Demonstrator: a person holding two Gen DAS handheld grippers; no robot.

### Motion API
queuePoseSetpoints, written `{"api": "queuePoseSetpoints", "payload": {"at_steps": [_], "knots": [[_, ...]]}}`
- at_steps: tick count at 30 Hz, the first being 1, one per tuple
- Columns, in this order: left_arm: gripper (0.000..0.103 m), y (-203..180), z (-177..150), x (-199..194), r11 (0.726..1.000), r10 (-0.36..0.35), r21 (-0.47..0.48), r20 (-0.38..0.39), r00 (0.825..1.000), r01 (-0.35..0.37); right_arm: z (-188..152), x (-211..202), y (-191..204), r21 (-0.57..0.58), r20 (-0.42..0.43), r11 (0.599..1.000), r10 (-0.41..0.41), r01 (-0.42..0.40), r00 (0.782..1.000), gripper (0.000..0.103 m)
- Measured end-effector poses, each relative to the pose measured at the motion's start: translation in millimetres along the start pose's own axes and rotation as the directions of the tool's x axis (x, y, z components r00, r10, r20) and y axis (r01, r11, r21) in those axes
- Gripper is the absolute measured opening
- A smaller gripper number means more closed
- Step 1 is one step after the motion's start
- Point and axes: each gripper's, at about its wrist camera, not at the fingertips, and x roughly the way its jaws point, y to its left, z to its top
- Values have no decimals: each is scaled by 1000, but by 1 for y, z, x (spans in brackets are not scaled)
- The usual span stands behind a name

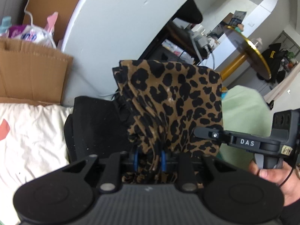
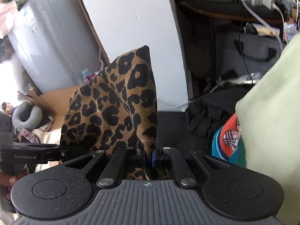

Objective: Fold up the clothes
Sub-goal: 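Lift the folded leopard-print trousers off the sheet with both grippers, then lower the held trousers onto the black garment pile with both grippers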

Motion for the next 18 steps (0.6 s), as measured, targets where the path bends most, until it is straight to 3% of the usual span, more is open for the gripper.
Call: {"api": "queuePoseSetpoints", "payload": {"at_steps": [10, 18], "knots": [[23, 62, 1, 61, 999, 21, -33, -43, 999, -23, -15, 99, -25, -17, -55, 999, -30, 29, 998, 5], [23, 91, 9, 91, 999, 35, -36, -50, 998, -37, -13, 143, -25, -54, -59, 996, -71, 67, 996, 5]]}}
